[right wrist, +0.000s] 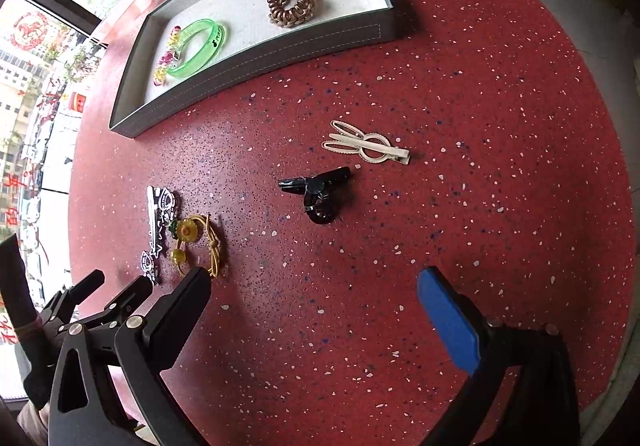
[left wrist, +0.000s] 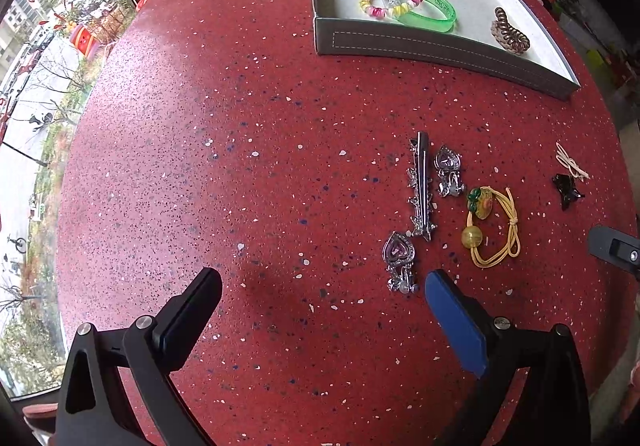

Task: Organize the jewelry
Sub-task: 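Grasp the silver heart pendant with the left tool while the right tool grasps the black claw clip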

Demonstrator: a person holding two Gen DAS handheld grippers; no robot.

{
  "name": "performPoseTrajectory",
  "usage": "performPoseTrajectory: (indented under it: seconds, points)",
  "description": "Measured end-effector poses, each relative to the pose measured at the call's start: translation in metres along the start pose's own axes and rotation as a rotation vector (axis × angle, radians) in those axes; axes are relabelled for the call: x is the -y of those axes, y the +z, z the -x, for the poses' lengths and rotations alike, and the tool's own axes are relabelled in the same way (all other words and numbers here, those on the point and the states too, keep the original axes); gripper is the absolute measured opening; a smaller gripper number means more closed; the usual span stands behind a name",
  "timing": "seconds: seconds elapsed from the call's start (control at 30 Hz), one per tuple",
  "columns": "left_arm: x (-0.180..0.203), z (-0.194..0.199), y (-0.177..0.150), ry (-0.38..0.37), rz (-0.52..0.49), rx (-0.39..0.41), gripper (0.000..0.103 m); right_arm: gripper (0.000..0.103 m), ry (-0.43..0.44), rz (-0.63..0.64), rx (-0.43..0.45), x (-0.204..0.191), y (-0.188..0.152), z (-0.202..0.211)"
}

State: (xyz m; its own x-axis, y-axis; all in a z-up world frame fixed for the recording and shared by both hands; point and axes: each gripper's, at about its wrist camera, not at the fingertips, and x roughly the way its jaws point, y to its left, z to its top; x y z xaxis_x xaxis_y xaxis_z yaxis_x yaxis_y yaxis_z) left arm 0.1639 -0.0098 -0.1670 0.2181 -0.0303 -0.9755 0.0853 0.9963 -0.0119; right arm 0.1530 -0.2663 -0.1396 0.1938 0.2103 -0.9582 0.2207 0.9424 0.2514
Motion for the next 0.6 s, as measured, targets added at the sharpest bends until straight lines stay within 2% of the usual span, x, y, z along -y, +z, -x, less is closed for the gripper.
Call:
performPoseTrajectory:
  seconds: [0.17, 0.27, 0.43, 0.6]
  points:
    - [-0.002, -0.008, -0.002, 0.006, 0.019, -0.015, 0.103, 0.099, 0.001, -0.017, 0.012, -0.004, 0.011, -0.006]
    - [-0.005, -0.009, -0.005, 0.010, 0.012, -0.007, 0.103, 0.093, -0.017, -0.006, 0.007, -0.008, 0.015, -0.013]
    - [-0.003, -0.010, 0.000, 0.006, 0.006, -0.007, 0.100, 0.077, -0.058, -0.008, 0.001, -0.007, 0.022, -0.023]
    - [0.001, -0.011, 0.003, 0.007, 0.010, 0.004, 0.100, 0.074, -0.068, 0.012, 0.004, -0.011, 0.029, -0.027]
